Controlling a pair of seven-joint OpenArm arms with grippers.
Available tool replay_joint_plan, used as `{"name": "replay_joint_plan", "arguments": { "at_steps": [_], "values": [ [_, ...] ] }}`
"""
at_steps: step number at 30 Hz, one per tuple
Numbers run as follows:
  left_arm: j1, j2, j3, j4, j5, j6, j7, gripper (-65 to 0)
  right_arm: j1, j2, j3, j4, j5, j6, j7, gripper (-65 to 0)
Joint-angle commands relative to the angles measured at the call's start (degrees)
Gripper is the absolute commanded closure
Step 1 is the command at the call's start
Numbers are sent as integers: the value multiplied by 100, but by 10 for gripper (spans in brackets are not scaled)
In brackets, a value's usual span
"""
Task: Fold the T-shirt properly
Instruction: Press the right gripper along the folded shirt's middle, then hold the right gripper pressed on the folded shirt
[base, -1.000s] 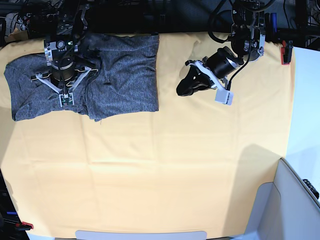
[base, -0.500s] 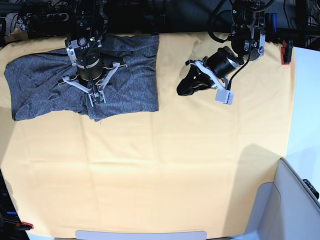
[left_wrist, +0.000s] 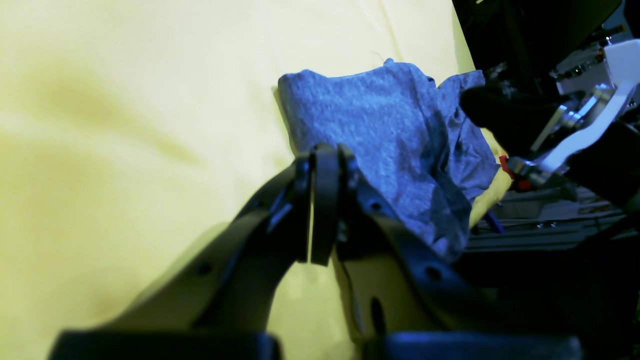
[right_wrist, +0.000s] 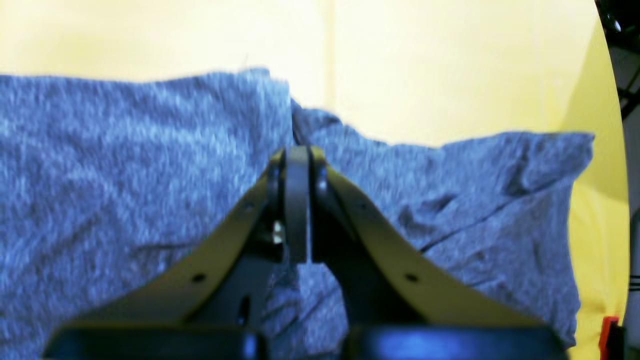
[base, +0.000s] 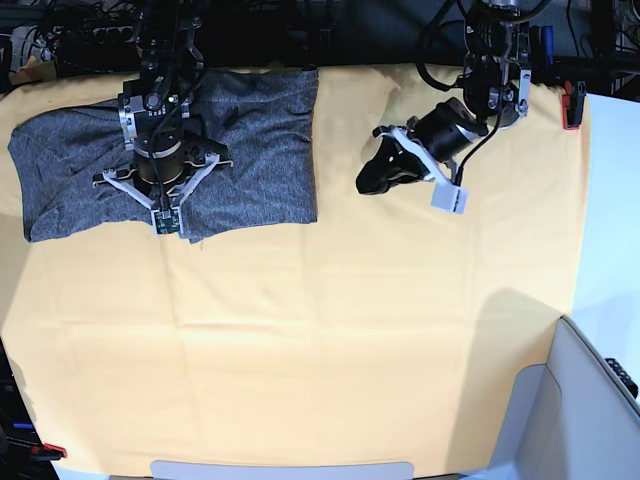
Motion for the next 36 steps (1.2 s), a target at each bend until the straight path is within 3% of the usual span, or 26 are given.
{"name": "replay_joint_plan", "arguments": {
  "at_steps": [1,30,36],
  "values": [
    [-86,-152,-43,127,-142,-64,-150,-6,121,13,76,103,-20,-22,129,0],
    [371,-223,-711,945,-142,-64,-132,-10,464,-4,322,111,-20,-22,129,0],
    [388,-223,-720,945,-142,-73,-132,-72,464,-4,322,111,-11,-22,129,0]
  ]
}}
